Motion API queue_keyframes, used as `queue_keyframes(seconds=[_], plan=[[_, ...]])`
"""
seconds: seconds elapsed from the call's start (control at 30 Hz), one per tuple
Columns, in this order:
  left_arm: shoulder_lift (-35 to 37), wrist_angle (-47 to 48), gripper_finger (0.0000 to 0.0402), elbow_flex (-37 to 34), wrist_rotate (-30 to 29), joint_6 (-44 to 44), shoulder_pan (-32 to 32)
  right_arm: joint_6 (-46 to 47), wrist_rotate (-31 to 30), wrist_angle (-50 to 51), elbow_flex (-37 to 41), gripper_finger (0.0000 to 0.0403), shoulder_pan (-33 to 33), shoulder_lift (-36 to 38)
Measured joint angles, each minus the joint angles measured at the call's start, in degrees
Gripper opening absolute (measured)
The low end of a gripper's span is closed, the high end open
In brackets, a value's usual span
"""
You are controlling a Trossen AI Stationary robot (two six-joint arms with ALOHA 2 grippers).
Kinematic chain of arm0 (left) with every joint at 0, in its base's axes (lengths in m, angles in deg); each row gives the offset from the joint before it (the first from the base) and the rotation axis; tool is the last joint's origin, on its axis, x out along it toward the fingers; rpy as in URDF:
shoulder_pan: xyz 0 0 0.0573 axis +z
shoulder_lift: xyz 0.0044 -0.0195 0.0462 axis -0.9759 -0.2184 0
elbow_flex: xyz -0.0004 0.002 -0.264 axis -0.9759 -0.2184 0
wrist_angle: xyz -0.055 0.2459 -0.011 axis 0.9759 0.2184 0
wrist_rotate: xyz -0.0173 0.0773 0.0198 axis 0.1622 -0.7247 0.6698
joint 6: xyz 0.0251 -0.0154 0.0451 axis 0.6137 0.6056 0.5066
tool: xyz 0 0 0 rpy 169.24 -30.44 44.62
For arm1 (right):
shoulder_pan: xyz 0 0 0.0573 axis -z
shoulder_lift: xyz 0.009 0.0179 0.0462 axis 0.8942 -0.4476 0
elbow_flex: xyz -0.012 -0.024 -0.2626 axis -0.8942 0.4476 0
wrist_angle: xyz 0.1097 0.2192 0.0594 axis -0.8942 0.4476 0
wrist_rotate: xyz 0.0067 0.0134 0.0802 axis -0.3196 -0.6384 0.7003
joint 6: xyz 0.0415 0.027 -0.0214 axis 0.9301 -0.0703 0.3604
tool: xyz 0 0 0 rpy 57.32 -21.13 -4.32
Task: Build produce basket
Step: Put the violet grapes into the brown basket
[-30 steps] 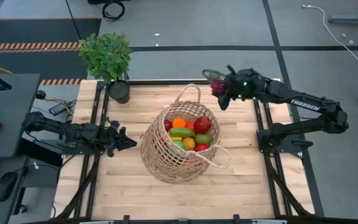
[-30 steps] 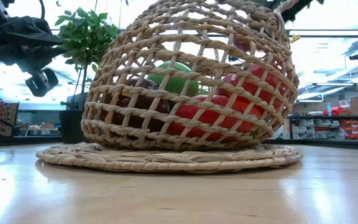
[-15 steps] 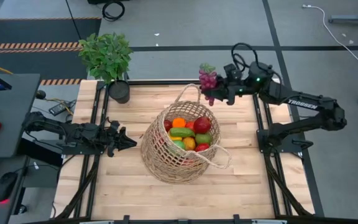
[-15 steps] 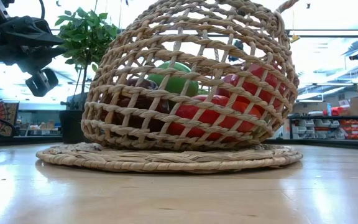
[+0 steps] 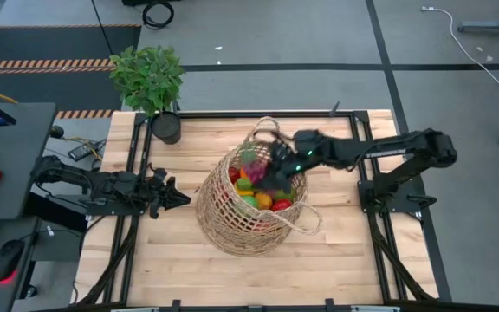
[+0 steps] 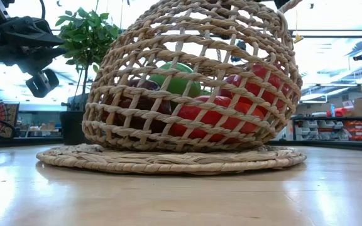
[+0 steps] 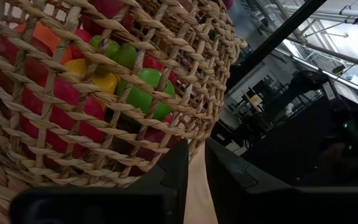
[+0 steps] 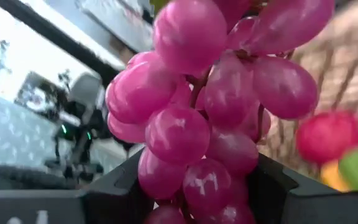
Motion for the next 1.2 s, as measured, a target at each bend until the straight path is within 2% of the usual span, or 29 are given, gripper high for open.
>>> queue_keyframes(seconds=[0.33,0.47,0.6,0.9,1.07,1.2], plan=[[0.0,0.0,0.0060,0.0,0.0,0.0,0.0,1.3,-0.1,18.2,0.0,0.0193,-2.1,-5.4],[0.0,0.0,0.0058,0.0,0.0,0.0,0.0,2.4,0.2,20.0,0.0,0.0199,-1.8,-6.7],[0.0,0.0,0.0061,0.0,0.0,0.0,0.0,3.1,2.0,19.8,0.0,0.0230,-0.8,-6.6],[0.0,0.0,0.0058,0.0,0.0,0.0,0.0,3.2,3.4,20.8,0.0,0.0310,3.0,2.0],[0.0,0.0,0.0060,0.0,0.0,0.0,0.0,2.2,2.3,21.4,0.0,0.0320,3.2,9.0],[0.0,0.0,0.0063,0.0,0.0,0.0,0.0,2.0,1.1,21.8,0.0,0.0318,3.2,11.7]])
